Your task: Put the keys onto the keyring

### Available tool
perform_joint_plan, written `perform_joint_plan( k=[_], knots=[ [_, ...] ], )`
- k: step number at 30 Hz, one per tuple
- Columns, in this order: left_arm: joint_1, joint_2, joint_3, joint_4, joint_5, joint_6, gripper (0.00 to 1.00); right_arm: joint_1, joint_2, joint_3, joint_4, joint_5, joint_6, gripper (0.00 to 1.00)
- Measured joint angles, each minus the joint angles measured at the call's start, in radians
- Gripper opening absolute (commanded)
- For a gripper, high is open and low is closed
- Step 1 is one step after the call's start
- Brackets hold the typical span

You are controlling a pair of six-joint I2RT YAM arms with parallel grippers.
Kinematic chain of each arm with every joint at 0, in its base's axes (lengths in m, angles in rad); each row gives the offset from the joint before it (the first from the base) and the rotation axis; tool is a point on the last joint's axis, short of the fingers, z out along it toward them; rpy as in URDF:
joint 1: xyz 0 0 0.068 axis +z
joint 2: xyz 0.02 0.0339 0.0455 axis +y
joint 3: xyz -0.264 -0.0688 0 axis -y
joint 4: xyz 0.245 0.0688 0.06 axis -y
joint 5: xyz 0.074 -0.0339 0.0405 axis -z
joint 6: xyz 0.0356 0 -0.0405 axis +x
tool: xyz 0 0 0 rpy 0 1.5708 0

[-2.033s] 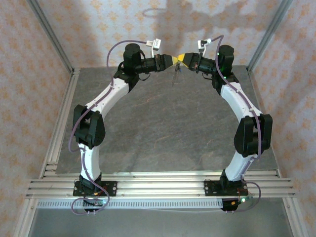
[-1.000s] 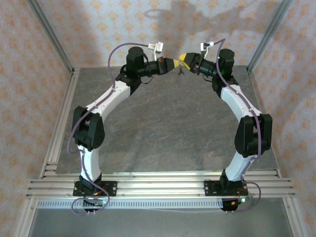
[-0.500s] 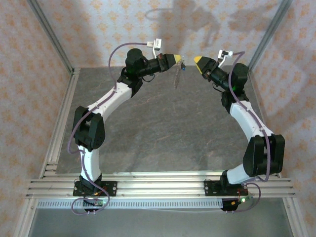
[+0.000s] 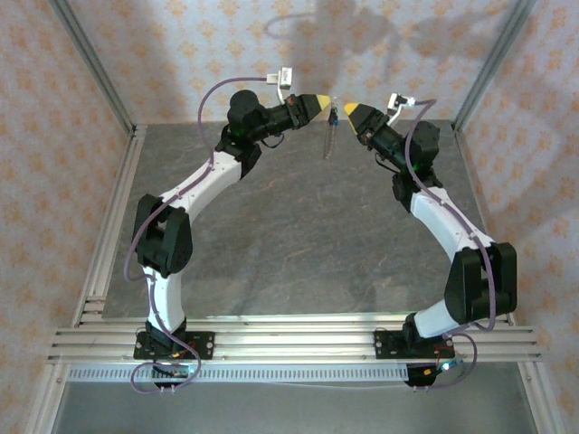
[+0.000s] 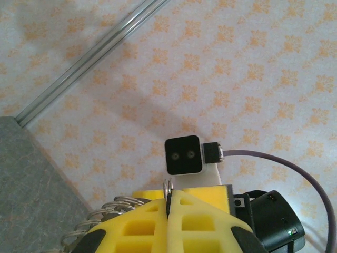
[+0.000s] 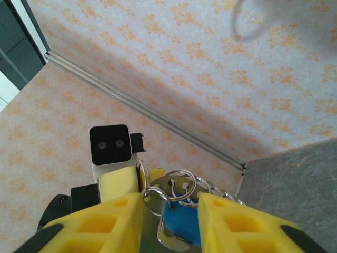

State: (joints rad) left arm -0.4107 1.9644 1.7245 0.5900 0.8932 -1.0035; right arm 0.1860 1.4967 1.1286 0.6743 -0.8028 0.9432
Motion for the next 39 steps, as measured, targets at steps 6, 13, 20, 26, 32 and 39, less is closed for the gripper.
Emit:
perform_joint_plan(
  k=[6, 13, 20, 26, 32, 39],
  knots=[
    [0.000, 0.000, 0.000, 0.009, -0.010, -0.004, 0.00, 0.037, 0.034, 0.015, 0.008, 0.003, 0.003, 0.14],
    [0.001, 0.000, 0.000, 0.010, -0.012, -0.010, 0.00, 0.075, 0.041, 0.023, 0.008, -0.021, 0.000, 0.05],
    [0.000, 0.000, 0.000, 0.010, -0.012, -0.010, 0.00, 0.077, 0.015, 0.017, -0.097, -0.039, -0.085, 0.10],
    [0.000, -0.016, 0.000, 0.014, -0.012, -0.011, 0.00, 0.014, -0.082, -0.033, -0.135, -0.023, -0.114, 0.17],
    [0.000, -0.029, 0.000, 0.024, -0.012, -0.018, 0.00, -0.030, -0.111, -0.042, -0.097, 0.019, -0.089, 0.29],
    [0.000, -0.030, 0.000, 0.026, -0.012, -0.018, 0.00, -0.030, -0.021, 0.002, 0.051, 0.020, 0.008, 0.31]
  ],
)
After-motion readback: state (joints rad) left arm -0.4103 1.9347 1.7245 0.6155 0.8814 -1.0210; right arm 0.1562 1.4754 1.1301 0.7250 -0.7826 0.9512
